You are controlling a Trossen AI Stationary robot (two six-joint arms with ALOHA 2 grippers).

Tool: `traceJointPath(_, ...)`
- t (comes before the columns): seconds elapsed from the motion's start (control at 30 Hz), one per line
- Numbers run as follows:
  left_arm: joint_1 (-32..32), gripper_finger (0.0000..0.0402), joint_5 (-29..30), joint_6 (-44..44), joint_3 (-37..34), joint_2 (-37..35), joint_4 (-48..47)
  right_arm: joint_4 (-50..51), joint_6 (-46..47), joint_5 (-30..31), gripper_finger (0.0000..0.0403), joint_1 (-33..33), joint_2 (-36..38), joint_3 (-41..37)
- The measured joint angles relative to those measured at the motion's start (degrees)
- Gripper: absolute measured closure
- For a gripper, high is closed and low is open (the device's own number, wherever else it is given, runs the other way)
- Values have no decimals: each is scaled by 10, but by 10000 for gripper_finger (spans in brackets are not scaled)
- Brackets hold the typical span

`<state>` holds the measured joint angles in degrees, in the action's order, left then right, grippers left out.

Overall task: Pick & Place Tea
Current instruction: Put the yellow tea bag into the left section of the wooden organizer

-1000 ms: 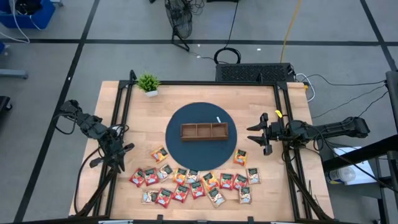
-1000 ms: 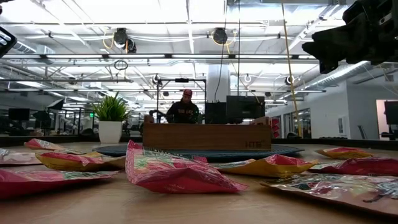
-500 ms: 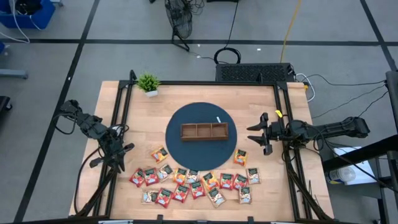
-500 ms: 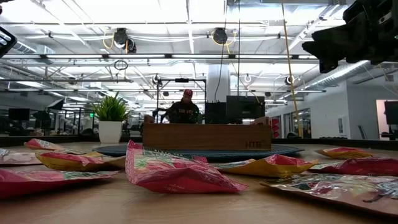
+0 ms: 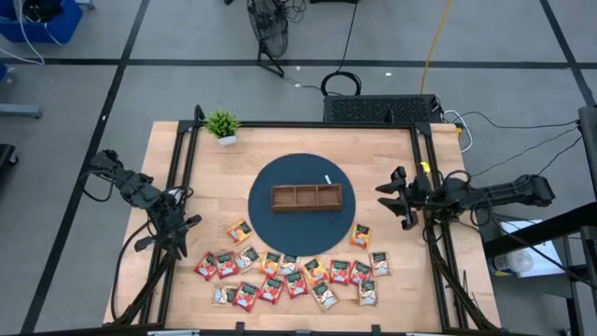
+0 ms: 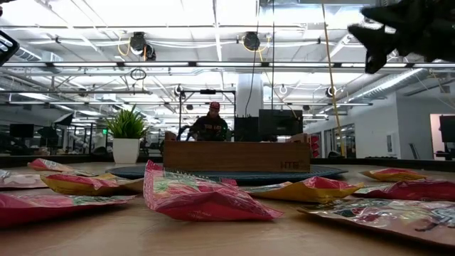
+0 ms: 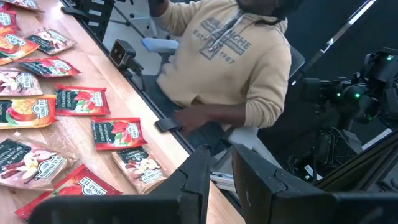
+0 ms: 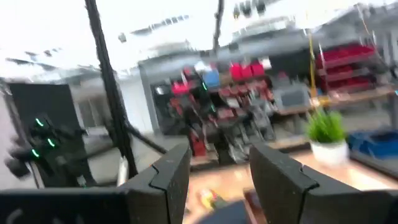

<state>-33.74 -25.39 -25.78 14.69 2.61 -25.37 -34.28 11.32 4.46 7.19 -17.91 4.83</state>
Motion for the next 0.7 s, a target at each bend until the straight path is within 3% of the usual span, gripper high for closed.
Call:
traceJointPath(0.1, 0, 330, 0, 0, 0, 0, 0, 85, -5, -20, 250, 44, -41, 64)
traceJointPath(0.27, 0, 330, 0, 0, 0, 0, 2, 315, -19, 208, 250, 159, -242, 220)
traceJointPath(0.33, 0, 330, 0, 0, 0, 0, 2, 408, 0, 253, 250, 194, -341, 298)
traceJointPath(0.6, 0, 330, 0, 0, 0, 0, 9, 877, 201, 247, 245, 251, -673, 595)
traceJointPath(0.7, 0, 330, 0, 0, 0, 0, 12, 943, 250, 209, 230, 257, -746, 634)
